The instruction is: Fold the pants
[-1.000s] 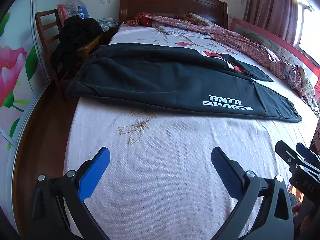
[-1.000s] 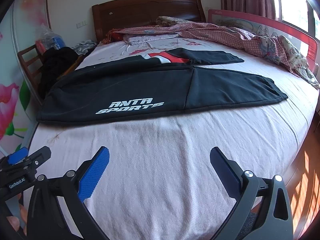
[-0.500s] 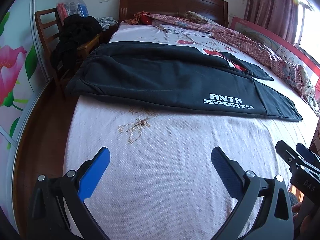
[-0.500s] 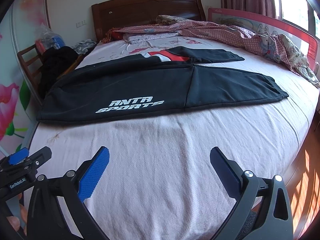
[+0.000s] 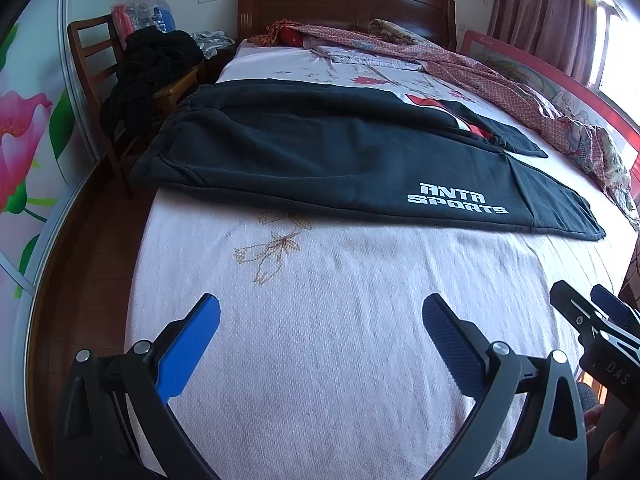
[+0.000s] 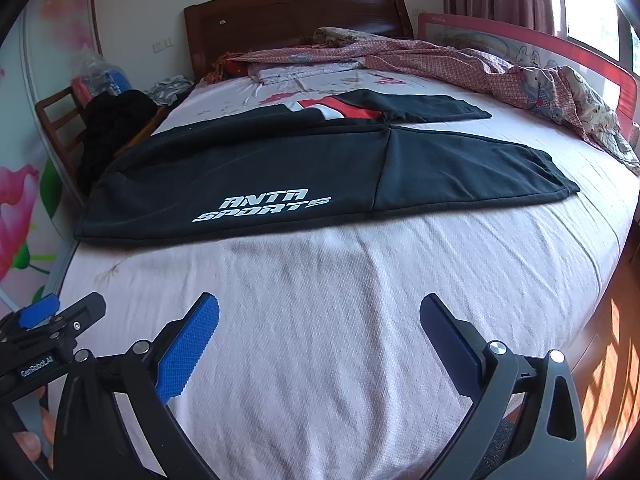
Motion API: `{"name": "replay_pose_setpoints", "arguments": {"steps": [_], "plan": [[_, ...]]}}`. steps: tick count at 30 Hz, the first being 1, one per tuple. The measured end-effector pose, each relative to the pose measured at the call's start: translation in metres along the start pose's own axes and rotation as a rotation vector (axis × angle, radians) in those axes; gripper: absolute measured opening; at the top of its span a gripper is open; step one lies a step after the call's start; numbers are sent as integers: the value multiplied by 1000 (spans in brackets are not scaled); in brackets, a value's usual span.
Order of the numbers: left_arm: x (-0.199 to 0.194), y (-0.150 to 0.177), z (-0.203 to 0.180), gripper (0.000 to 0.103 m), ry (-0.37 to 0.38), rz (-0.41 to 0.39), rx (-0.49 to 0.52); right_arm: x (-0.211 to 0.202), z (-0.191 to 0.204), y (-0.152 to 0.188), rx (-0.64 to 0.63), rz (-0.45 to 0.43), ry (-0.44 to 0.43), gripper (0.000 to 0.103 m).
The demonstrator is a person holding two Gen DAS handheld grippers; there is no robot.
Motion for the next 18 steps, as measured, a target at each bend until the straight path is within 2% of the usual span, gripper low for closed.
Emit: {"name": "replay_pose_setpoints", "arguments": {"steps": [18], "plan": [[2, 0, 0, 101, -1, 8, 1, 2, 1, 2, -20, 28, 16, 100]]}}
Point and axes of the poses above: each gripper's, at about its wrist camera, not at the fingertips, and x roughly the way its jaws point, z to its left, y to its underside, the point moved 7 cm from there along x, roughly the way its jaws point, and after that the axes turned 7 degrees about y, right-handed, at the moved point
